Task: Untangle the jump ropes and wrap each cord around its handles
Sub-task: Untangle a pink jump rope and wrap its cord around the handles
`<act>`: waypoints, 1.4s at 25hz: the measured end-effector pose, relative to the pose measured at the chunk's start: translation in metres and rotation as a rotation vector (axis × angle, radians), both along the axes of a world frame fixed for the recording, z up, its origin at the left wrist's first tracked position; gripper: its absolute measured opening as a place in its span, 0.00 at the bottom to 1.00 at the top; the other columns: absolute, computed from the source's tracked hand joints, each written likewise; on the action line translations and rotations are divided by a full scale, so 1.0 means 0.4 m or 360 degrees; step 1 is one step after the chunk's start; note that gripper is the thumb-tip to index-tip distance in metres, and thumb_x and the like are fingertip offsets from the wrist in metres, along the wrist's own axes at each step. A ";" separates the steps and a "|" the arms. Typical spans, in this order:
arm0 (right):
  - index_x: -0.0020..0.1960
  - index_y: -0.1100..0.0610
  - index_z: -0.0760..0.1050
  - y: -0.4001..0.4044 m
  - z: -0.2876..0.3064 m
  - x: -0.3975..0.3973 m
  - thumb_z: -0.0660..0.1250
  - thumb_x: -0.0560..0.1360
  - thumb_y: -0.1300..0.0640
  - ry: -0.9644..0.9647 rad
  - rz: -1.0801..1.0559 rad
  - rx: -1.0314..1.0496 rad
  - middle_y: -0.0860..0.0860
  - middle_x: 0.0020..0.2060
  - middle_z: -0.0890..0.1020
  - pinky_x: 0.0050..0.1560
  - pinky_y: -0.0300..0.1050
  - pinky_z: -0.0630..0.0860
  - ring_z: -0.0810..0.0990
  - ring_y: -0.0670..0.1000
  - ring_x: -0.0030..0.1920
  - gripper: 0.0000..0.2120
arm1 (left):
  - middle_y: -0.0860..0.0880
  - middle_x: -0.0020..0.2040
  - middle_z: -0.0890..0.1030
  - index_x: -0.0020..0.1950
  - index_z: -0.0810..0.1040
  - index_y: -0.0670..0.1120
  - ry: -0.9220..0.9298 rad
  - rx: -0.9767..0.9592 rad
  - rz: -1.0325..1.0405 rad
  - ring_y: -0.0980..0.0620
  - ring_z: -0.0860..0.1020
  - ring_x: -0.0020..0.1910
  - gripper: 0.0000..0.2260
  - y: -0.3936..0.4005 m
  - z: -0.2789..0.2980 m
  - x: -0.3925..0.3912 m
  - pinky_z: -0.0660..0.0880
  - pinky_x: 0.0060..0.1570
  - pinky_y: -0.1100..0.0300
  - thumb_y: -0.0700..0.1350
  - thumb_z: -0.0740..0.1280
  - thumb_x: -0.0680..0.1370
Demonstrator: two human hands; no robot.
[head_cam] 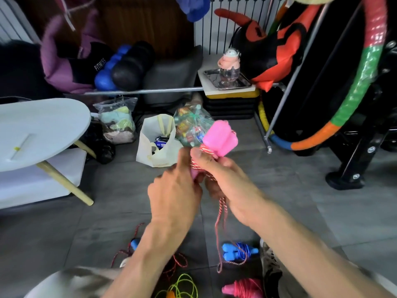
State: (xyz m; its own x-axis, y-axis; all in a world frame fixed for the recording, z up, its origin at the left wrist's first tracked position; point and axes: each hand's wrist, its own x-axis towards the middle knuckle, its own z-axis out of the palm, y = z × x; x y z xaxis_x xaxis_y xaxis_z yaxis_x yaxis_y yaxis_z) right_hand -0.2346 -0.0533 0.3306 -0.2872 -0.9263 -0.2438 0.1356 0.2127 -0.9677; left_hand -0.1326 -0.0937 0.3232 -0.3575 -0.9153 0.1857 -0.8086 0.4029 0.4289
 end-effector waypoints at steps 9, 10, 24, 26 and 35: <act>0.34 0.62 0.81 0.010 0.034 -0.023 0.68 0.76 0.60 0.0073 0.0074 -0.0267 0.63 0.31 0.82 0.32 0.39 0.76 0.79 0.54 0.29 0.14 | 0.51 0.40 0.84 0.57 0.77 0.51 0.1084 0.1121 -0.0346 0.54 0.82 0.38 0.20 -0.025 0.006 0.024 0.77 0.40 0.60 0.36 0.75 0.68; 0.37 0.66 0.81 0.012 0.036 -0.024 0.67 0.77 0.61 0.0108 0.0200 -0.0325 0.63 0.30 0.81 0.29 0.40 0.75 0.77 0.55 0.27 0.13 | 0.47 0.39 0.84 0.48 0.82 0.50 0.1088 0.1362 -0.0437 0.52 0.81 0.35 0.13 -0.034 0.016 0.037 0.78 0.37 0.59 0.35 0.75 0.69; 0.46 0.70 0.78 0.001 0.040 -0.102 0.68 0.77 0.51 0.0352 0.0656 -0.0398 0.65 0.35 0.81 0.32 0.45 0.76 0.80 0.57 0.32 0.19 | 0.43 0.34 0.75 0.43 0.80 0.42 0.1382 0.1756 -0.1095 0.52 0.67 0.26 0.12 -0.028 -0.018 0.050 0.60 0.27 0.60 0.51 0.70 0.73; 0.46 0.65 0.79 0.002 0.043 -0.110 0.67 0.76 0.43 0.0526 0.0569 -0.0342 0.66 0.38 0.81 0.38 0.49 0.75 0.78 0.54 0.36 0.23 | 0.45 0.31 0.71 0.45 0.78 0.39 0.1441 0.1766 -0.0953 0.54 0.61 0.25 0.13 -0.020 -0.014 0.040 0.58 0.25 0.63 0.50 0.70 0.74; 0.32 0.54 0.65 0.009 0.037 -0.102 0.63 0.77 0.38 0.1058 0.0285 0.0028 0.44 0.25 0.65 0.27 0.35 0.60 0.63 0.43 0.24 0.24 | 0.60 0.24 0.71 0.29 0.69 0.54 0.1002 0.0474 -0.0490 0.63 0.67 0.24 0.19 0.008 -0.009 -0.003 0.62 0.26 0.72 0.39 0.68 0.78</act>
